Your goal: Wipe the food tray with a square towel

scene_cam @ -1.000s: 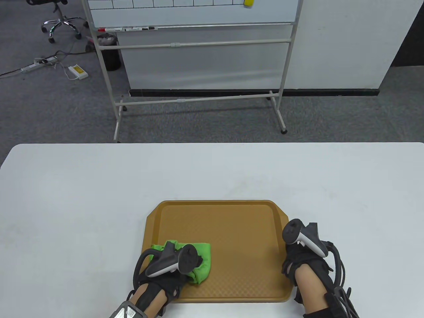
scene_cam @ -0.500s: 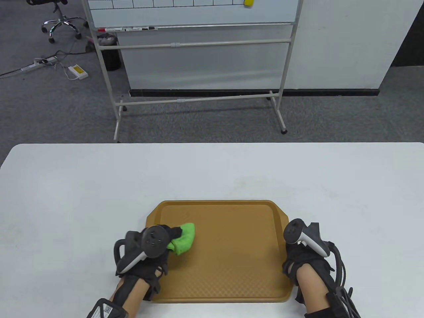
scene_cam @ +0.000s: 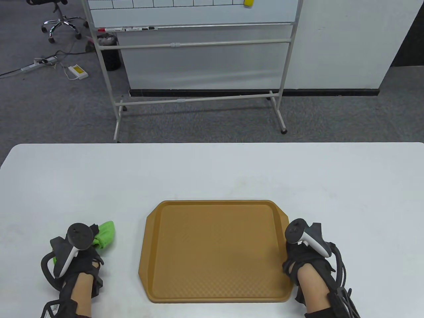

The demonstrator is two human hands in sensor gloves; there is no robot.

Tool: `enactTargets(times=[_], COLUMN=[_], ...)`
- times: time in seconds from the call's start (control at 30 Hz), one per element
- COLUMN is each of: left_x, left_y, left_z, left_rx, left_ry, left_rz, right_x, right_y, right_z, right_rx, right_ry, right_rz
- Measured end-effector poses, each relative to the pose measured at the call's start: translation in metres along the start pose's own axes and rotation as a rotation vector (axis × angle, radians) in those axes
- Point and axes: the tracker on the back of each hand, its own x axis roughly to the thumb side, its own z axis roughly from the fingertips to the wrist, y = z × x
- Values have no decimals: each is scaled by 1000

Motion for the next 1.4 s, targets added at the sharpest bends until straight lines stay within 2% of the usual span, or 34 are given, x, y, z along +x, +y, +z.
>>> enactTargets(times=[0.03,0.1,0.2,0.57,0.77,0.83,0.97,1.07,1.17,1.3,1.4], left_x=[0,0,0,-2,-17,-22,-31,-26,-8,30,59], left_y=[-11,-18,-28,-32,-25,-18,9,32,51,65,67], left_z=[-5,-6,-5,-5,-6,-5,4,16,31,55,72], left_rx=[-122,-260,-375,-456,-529,-498,-311,-170,-12,99,97], left_ry=[-6,-3,-4,-46,-128,-137,-135,-190,-359,-638,-781], left_rz=[-17,-19,69,94,297,386,632,611,504,508,478], right_x=[1,1,1,1,0,1,-1,-5,-6,8,25], right_y=[0,0,1,1,1,1,0,-9,-23,-35,-36], right_z=[0,1,0,0,0,1,3,12,28,46,57], right_rx=[-3,-7,-5,-2,3,0,-7,-68,-204,-432,-555], right_ry=[6,11,5,4,-3,2,9,7,-22,-251,-502], right_rz=[3,11,11,1,-9,-3,-20,-51,-88,-176,-286])
